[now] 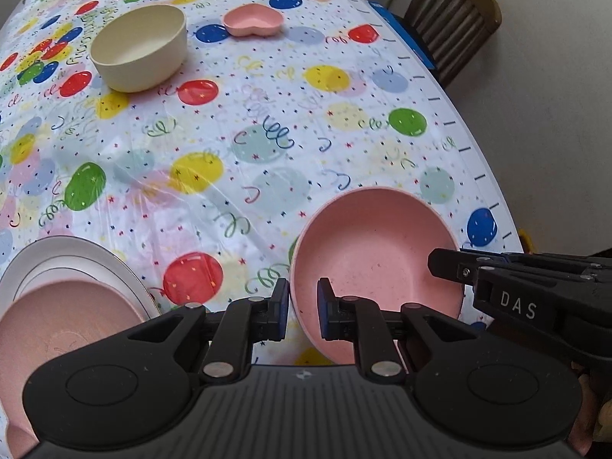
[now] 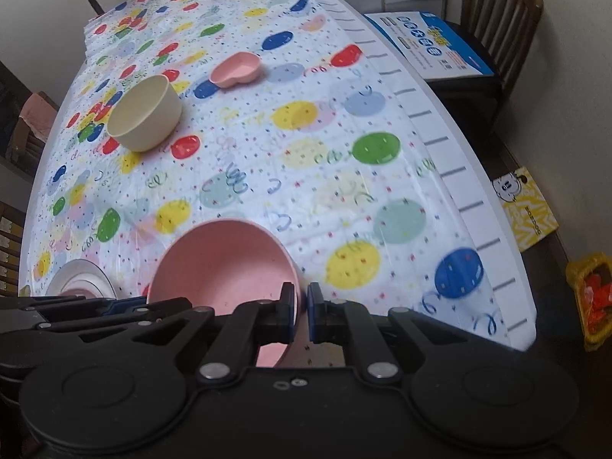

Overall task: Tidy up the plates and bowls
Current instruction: 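Lift the pink bowl and carry it toward the plate stack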

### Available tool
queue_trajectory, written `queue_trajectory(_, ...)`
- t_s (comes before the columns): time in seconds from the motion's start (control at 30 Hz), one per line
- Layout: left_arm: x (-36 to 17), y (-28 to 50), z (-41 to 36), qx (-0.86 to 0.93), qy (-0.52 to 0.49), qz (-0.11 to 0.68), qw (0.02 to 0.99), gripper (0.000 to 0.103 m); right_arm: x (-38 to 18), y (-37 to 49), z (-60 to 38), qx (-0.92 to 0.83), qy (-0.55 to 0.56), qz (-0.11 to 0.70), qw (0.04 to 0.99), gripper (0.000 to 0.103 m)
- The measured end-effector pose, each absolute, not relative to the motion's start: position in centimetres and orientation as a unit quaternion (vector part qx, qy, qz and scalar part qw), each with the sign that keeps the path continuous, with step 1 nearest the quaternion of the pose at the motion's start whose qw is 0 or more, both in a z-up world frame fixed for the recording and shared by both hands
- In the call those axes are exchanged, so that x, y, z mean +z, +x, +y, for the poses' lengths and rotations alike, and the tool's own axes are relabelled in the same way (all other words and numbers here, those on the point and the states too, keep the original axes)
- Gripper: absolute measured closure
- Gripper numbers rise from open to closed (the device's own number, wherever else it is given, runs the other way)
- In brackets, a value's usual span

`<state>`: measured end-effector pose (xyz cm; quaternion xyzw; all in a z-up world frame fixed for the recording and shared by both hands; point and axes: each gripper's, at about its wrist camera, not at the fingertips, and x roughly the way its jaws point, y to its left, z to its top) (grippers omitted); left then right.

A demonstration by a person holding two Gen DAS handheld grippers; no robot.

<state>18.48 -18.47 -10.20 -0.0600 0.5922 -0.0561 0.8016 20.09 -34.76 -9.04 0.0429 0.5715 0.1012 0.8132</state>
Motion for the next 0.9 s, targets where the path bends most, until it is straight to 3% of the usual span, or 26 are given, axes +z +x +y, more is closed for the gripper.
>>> queue_trajectory(0.9, -11.8, 17.9, -18.9, -0.062, -0.048, 0.611, 0.788, 0.088, -11.4, 18.6, -36.0, 0.081, 0.049, 0.593, 0.799, 0.096)
